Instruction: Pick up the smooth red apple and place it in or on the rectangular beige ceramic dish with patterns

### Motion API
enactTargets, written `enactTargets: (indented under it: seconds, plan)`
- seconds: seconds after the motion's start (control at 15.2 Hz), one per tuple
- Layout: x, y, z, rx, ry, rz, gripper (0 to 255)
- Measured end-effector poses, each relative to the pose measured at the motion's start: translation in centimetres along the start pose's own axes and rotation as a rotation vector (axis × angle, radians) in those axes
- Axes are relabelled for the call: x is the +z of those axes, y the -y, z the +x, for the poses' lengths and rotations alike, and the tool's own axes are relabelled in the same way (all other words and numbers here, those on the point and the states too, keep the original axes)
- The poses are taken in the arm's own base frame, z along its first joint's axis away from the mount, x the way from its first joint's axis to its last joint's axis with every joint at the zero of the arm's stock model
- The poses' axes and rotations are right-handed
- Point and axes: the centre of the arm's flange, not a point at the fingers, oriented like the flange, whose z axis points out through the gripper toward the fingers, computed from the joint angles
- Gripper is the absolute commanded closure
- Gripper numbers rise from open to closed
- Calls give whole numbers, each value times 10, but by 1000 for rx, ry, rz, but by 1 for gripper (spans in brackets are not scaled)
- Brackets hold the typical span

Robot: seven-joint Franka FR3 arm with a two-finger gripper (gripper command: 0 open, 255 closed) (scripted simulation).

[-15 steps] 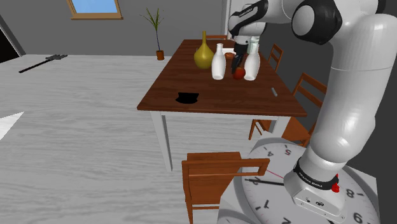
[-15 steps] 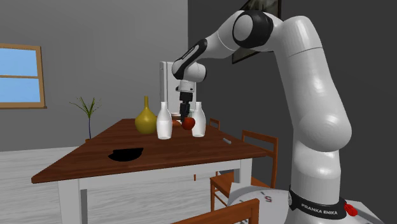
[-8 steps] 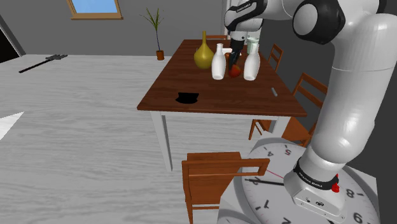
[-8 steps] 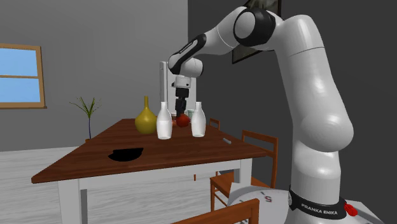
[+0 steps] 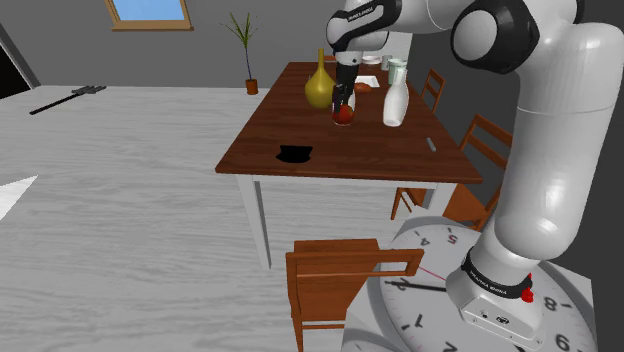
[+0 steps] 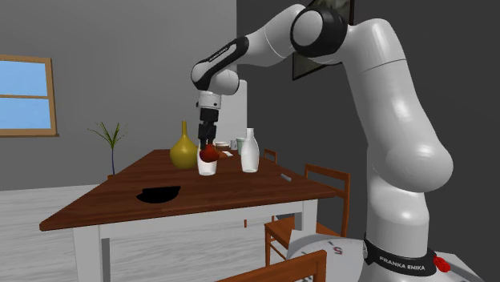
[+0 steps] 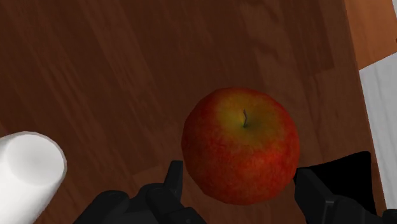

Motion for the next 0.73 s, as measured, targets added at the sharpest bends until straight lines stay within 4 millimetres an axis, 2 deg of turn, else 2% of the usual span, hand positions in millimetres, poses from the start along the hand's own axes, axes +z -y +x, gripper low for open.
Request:
enactTargets:
  seconds: [0.26,0.73]
  plan:
    - [1,43,37,0,0,0,255]
    - [3,108,96,0,-1,0,255]
